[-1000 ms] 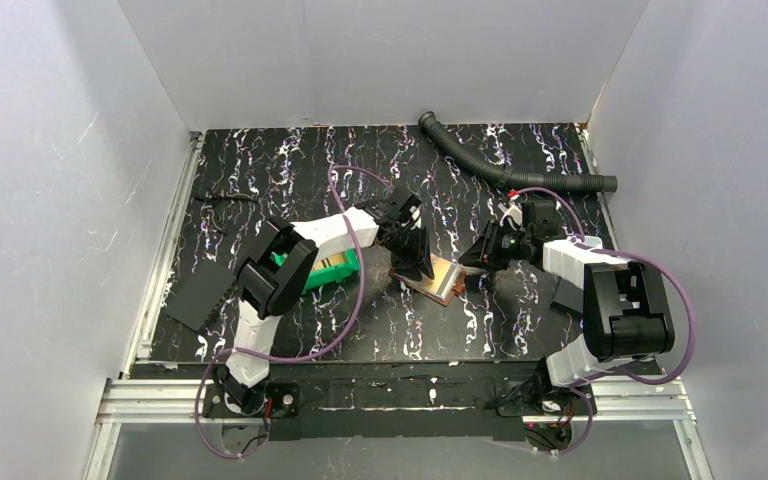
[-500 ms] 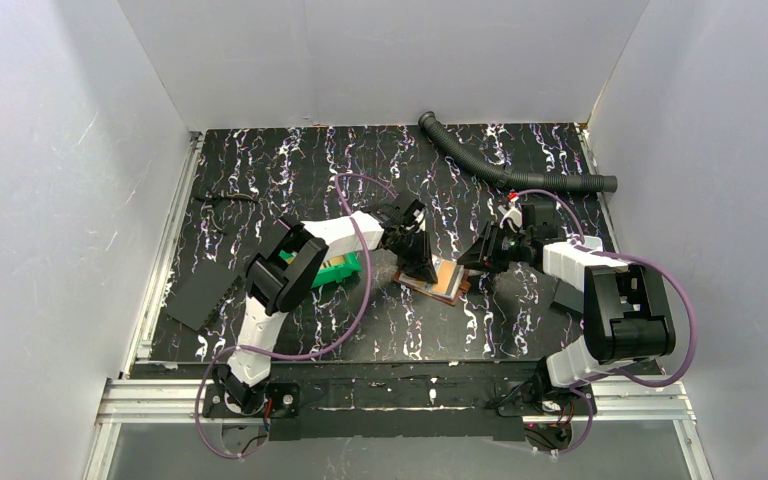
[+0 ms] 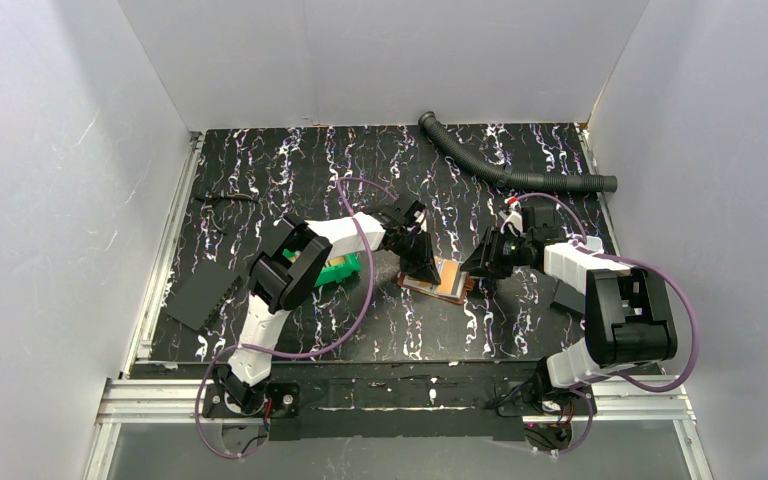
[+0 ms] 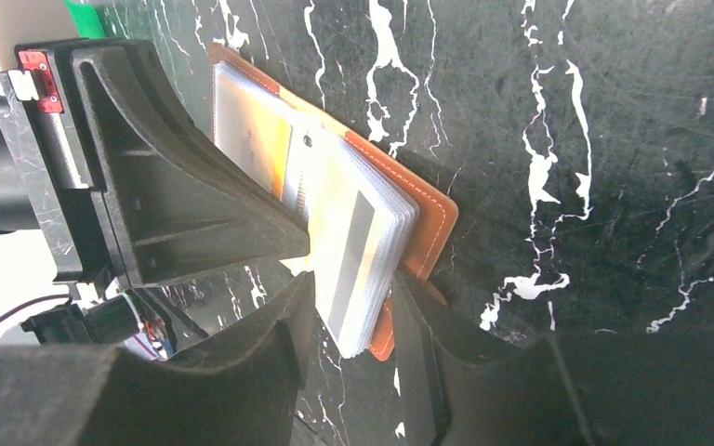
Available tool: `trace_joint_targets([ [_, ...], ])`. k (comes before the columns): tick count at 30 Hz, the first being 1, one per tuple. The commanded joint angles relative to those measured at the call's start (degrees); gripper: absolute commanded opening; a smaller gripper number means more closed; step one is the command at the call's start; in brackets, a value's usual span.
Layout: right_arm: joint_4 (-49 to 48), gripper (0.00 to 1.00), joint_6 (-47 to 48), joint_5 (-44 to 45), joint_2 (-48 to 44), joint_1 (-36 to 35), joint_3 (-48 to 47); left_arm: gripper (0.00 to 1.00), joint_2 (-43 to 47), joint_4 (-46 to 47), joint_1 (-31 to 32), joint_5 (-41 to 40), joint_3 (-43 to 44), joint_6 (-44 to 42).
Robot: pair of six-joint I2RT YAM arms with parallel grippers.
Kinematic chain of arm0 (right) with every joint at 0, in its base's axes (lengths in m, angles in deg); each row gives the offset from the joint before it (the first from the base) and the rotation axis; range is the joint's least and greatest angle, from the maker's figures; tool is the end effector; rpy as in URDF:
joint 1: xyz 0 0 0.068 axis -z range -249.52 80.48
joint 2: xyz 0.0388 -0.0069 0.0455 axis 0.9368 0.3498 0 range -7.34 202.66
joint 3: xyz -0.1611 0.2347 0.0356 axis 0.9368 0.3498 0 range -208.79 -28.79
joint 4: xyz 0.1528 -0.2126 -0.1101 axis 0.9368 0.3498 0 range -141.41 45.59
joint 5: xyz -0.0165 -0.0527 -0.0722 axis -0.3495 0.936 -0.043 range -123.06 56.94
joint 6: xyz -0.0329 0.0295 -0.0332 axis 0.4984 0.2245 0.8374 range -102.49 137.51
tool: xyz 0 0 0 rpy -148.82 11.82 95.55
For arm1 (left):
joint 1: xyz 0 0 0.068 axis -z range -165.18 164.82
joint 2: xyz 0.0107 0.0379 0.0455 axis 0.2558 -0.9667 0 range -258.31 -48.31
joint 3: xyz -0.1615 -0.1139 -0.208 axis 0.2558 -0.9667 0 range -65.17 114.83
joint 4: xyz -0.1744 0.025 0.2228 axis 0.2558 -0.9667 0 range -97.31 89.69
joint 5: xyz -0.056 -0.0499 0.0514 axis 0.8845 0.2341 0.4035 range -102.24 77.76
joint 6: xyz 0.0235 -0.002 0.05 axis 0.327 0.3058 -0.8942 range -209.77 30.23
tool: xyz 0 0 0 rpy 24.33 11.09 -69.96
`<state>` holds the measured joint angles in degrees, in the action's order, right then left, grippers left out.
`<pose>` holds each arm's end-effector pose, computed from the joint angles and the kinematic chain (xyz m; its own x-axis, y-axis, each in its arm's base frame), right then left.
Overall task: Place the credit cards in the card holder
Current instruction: Insert the credit card into the card holder.
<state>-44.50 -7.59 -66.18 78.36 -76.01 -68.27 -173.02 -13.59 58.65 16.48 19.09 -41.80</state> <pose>0.2876 0.0534 0.1541 -0.8981 0.2553 -0.3580 -0.0437 0.7583 0.6504 0.3378 -0.3493 0.1273 -0.9928 0.0501 -0.1084 0.1120 0.7064 -0.6988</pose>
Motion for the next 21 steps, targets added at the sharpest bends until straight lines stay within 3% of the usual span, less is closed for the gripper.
trace_joint_targets([
  [1, 0.35, 0.44, 0.94, -0.15, -1.38, 0.06, -0.37, 0.06, -5.05, -3.43, 0.91, -4.43, -1.37, -1.33],
  [21, -4.54, 0.37, -1.69, -1.92, 1.14, -0.42, 0.50, 0.05, -4.64, -2.90, 0.92, -4.11, -1.60, -1.26],
])
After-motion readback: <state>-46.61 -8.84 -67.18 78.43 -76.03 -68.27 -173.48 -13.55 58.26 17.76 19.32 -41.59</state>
